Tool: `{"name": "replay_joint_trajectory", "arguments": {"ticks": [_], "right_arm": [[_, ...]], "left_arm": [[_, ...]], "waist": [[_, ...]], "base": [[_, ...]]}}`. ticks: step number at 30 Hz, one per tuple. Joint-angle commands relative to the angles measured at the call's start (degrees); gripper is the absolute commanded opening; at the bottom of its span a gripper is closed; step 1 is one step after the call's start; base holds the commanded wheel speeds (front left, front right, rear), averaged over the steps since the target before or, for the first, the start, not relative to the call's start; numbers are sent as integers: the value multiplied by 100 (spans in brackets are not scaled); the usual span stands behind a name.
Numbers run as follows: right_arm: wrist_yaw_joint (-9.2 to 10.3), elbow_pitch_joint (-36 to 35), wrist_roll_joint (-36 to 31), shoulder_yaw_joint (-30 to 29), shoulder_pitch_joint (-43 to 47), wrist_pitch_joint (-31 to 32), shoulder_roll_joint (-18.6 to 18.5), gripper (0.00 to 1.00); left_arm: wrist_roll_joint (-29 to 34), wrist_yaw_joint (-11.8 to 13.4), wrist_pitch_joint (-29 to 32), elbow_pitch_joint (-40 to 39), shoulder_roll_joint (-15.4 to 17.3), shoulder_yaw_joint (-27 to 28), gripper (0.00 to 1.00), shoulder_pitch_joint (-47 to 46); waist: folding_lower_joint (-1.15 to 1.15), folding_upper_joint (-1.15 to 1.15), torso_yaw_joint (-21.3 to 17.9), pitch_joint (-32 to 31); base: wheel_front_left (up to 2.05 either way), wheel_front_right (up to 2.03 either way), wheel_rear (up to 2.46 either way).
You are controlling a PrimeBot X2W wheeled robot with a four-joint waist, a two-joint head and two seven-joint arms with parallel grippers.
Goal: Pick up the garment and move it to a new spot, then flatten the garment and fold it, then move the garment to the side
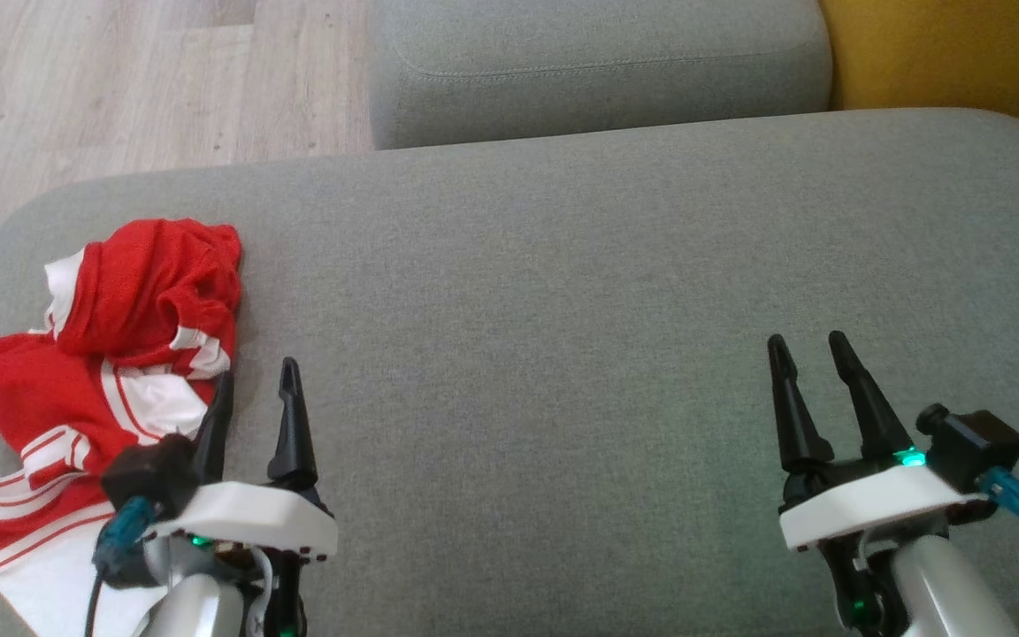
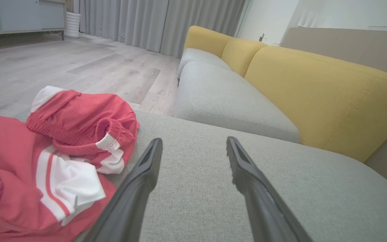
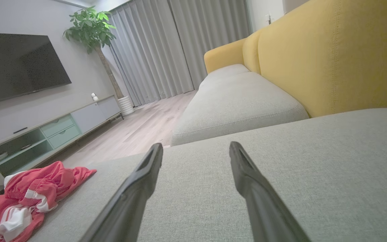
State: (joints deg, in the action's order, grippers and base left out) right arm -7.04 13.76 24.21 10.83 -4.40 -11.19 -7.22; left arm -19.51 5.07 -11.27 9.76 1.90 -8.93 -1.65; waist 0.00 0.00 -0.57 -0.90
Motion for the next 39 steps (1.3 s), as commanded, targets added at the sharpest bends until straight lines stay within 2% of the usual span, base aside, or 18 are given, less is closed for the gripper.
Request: {"name": "replay_joint_trajectory", "arguments": {"ticks": [1,19,39], "right_arm": [[-39,-173,-175,148,-363,-94,2,100],[-45,-112,-1252,262,-449,-381,9,100],[-45,47,-1162,58,-440,-381,100,100]], "left_arm": [[187,36,-89,-230,88,87,100,-371],[1312,203,-373,-356,98,-77,100,-400],[1278,195,-373,-320,98,-86,100,-426]], "waist": [[0,0,-1,-1],[0,0,-32,-51],[0,0,57,-60]], "base": [[0,0,0],[0,0,0],[0,0,0]]}}
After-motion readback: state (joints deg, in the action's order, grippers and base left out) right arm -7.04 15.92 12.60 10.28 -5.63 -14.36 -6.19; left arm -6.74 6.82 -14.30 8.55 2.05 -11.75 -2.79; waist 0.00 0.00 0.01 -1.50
